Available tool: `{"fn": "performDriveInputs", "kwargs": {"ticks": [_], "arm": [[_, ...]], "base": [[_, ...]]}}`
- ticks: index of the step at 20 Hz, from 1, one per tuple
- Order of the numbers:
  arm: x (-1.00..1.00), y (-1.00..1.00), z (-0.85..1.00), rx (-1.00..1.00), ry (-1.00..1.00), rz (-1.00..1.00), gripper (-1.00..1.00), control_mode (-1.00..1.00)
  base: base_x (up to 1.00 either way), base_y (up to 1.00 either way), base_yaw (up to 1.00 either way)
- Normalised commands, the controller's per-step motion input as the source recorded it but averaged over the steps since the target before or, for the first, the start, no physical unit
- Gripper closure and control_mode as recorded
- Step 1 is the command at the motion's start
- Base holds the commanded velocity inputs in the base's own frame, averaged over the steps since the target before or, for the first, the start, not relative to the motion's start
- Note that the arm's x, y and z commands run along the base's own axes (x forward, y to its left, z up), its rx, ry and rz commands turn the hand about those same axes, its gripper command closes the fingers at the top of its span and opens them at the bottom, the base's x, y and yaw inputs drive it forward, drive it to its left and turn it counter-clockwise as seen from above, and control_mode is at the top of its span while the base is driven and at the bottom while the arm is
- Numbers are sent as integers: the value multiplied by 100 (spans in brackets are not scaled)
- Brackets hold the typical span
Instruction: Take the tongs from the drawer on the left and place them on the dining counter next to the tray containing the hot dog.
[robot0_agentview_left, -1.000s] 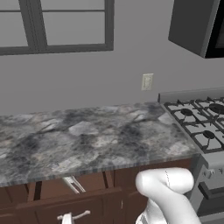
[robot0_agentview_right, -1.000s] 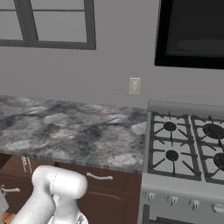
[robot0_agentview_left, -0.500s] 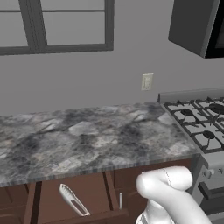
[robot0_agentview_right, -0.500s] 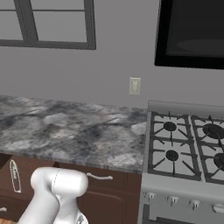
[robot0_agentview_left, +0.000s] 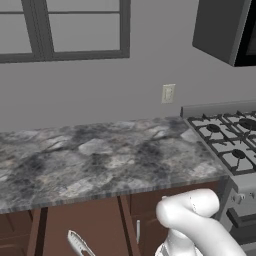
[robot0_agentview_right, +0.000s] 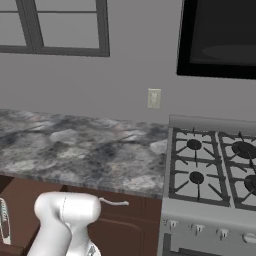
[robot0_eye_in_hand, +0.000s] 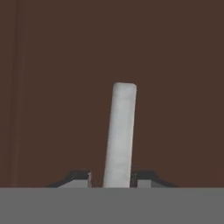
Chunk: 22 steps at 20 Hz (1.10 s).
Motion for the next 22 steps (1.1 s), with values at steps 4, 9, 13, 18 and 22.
{"fn": "performDriveInputs", "kwargs": {"ticks": [4,9,13,18,22], "arm": [[-100,-21,46,2,0,-17,-100,-100],[-25,-43,100,3,22,-37,-100,-100],[17,-52,100,1,50,-25,-100,-100],[14,-58,93,3,49,-8,-100,-100],[4,-22,26,8,9,0,-100,-100]], "base": [[0,0,0],[0,0,0],[0,0,0],[0,0,0],[0,0,0]]}}
